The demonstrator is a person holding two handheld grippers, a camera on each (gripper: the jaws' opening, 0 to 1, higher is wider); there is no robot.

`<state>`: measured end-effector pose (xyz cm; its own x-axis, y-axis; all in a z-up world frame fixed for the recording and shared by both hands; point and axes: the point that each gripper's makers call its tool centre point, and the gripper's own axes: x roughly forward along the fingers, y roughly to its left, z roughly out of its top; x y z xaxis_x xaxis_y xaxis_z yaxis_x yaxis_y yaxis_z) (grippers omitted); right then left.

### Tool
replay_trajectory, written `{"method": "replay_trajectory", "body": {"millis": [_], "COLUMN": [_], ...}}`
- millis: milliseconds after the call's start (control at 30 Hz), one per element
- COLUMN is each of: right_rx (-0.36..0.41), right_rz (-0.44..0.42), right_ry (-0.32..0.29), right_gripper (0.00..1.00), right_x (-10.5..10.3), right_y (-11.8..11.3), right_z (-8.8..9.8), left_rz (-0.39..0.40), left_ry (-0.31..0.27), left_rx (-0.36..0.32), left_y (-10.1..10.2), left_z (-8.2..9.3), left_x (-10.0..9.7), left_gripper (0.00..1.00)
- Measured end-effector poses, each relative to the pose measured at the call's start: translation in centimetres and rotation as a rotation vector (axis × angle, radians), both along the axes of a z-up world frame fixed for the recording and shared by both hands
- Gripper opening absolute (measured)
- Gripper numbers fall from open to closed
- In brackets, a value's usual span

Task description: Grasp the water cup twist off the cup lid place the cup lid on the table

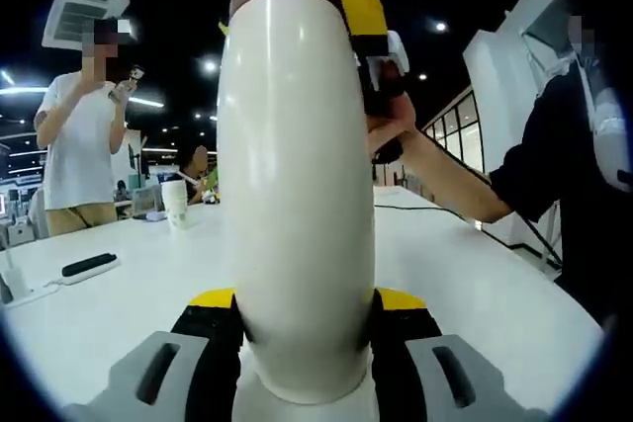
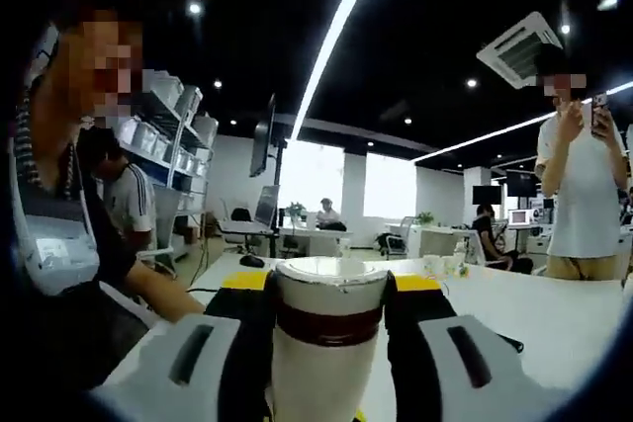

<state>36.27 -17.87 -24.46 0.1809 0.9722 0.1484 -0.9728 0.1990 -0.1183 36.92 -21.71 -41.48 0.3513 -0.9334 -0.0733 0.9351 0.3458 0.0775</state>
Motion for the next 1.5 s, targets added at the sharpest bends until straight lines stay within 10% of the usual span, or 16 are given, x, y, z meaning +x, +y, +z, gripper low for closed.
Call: {"method": "replay_trajectory", "body": {"millis": [267,633,833,1167,1500], "right_rx": [0.020,0.151,0.097,0.061,0.019], "right_rz": [0.017,-0.479,-0.662,-0.662,-0.594], "right_ry": [0.029,0.090,-0.023,0.058,0.007], "right_gripper": [0.46,0.63,0.57,0.48,0.49], "right_x": [0.1,0.1,-0.3,1.8,1.4], "right_y": [0.2,-2.3,-2.0,-1.1,-0.6], "right_z": [-0.3,1.5,1.6,-0.1,0.0], "left_rz": [-0.001,-0.002,0.001,0.005,0.005], "left_ry": [0.002,0.001,0.001,0.001,0.002], "left_rx": [0.001,0.003,0.006,0.009,0.012], "left_y": [0.0,-0.2,-0.1,-0.1,0.0], "left_z": [-0.1,-0.1,-0.2,-0.2,-0.2], "left_x": [0.0,-0.1,-0.1,-0.1,0.0], "left_gripper": [0.52,0.52,0.52,0.52,0.52]}}
